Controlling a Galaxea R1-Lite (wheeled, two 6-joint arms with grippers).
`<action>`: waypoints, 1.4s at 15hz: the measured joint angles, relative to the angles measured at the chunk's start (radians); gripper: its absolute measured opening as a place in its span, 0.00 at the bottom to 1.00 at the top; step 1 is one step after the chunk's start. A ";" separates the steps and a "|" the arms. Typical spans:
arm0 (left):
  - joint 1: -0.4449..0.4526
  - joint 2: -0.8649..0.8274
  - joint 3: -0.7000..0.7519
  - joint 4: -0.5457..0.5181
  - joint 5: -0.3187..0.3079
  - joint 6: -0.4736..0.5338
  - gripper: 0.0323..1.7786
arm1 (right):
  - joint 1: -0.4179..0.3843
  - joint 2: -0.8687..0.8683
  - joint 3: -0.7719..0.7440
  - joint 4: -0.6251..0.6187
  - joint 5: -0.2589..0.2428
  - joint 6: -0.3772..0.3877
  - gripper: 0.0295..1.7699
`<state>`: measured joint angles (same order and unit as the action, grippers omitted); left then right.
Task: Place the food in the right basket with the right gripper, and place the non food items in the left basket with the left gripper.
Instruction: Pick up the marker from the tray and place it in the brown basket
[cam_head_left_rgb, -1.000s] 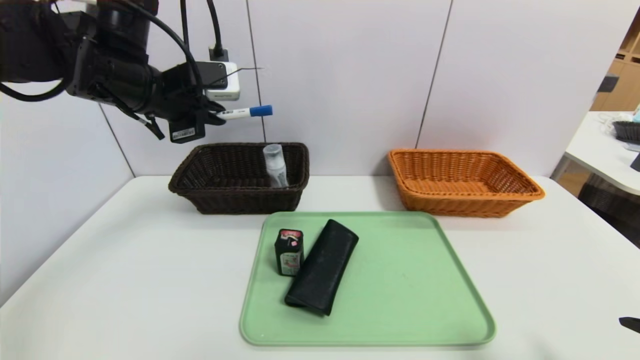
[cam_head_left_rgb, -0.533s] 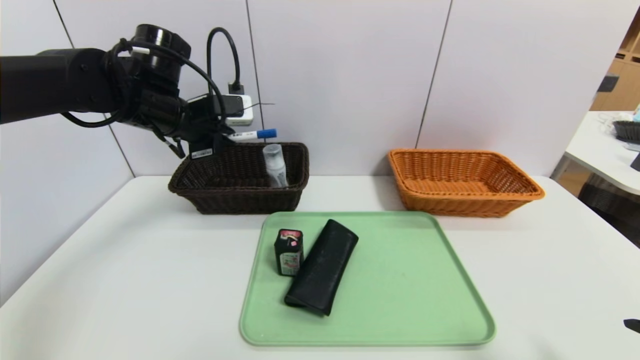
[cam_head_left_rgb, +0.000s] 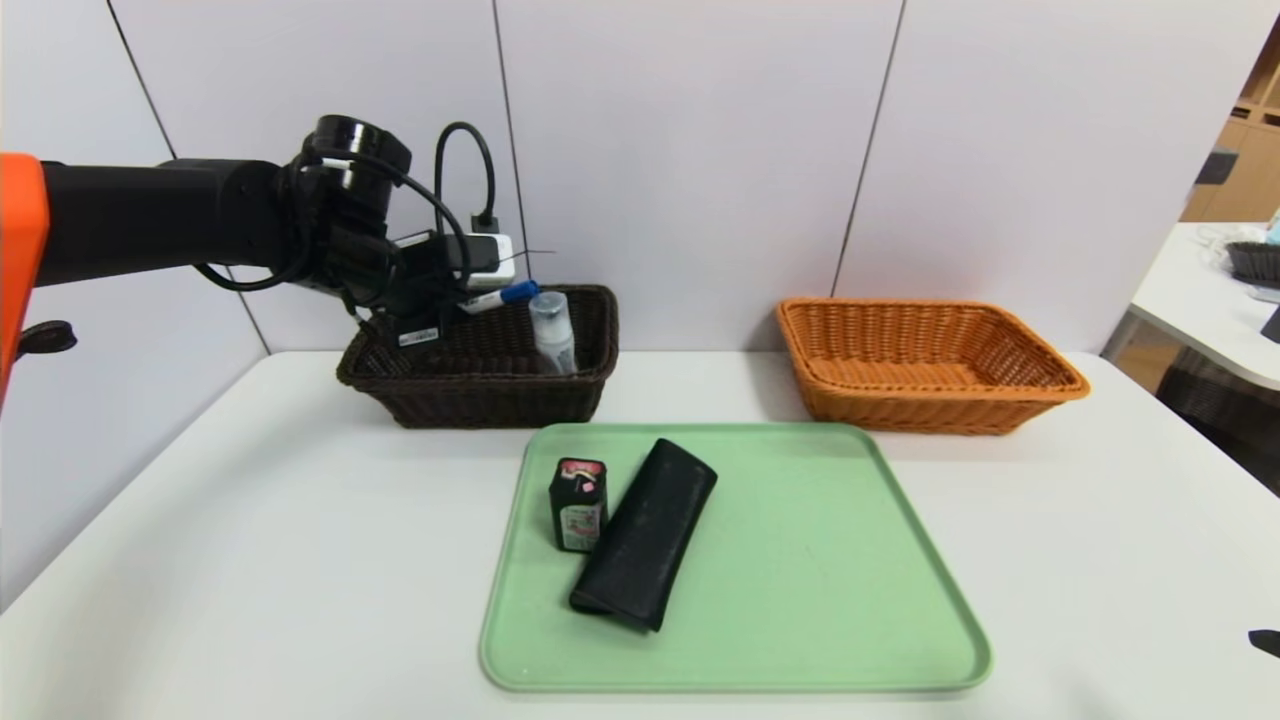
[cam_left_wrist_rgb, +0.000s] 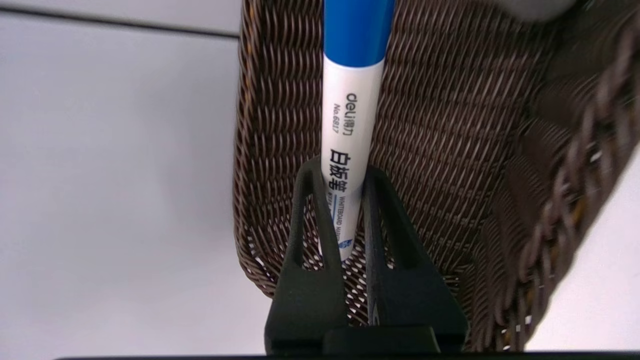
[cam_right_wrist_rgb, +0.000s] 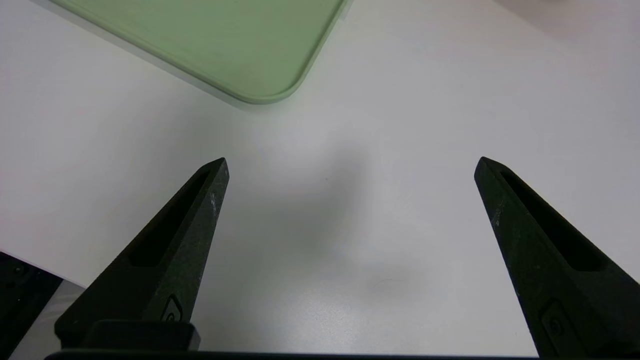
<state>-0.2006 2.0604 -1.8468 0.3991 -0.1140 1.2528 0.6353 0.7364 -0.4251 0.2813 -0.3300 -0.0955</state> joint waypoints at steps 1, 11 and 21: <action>0.005 0.010 -0.005 -0.013 0.006 -0.001 0.08 | 0.000 0.000 0.005 -0.009 0.000 -0.006 0.96; 0.059 0.056 -0.049 -0.046 0.028 -0.020 0.08 | -0.001 0.002 0.019 -0.016 0.002 -0.032 0.96; 0.039 0.096 0.030 -0.105 0.033 -0.019 0.27 | -0.001 0.011 0.018 -0.016 0.002 -0.032 0.96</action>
<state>-0.1619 2.1562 -1.8164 0.2943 -0.0809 1.2334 0.6345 0.7470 -0.4070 0.2651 -0.3279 -0.1274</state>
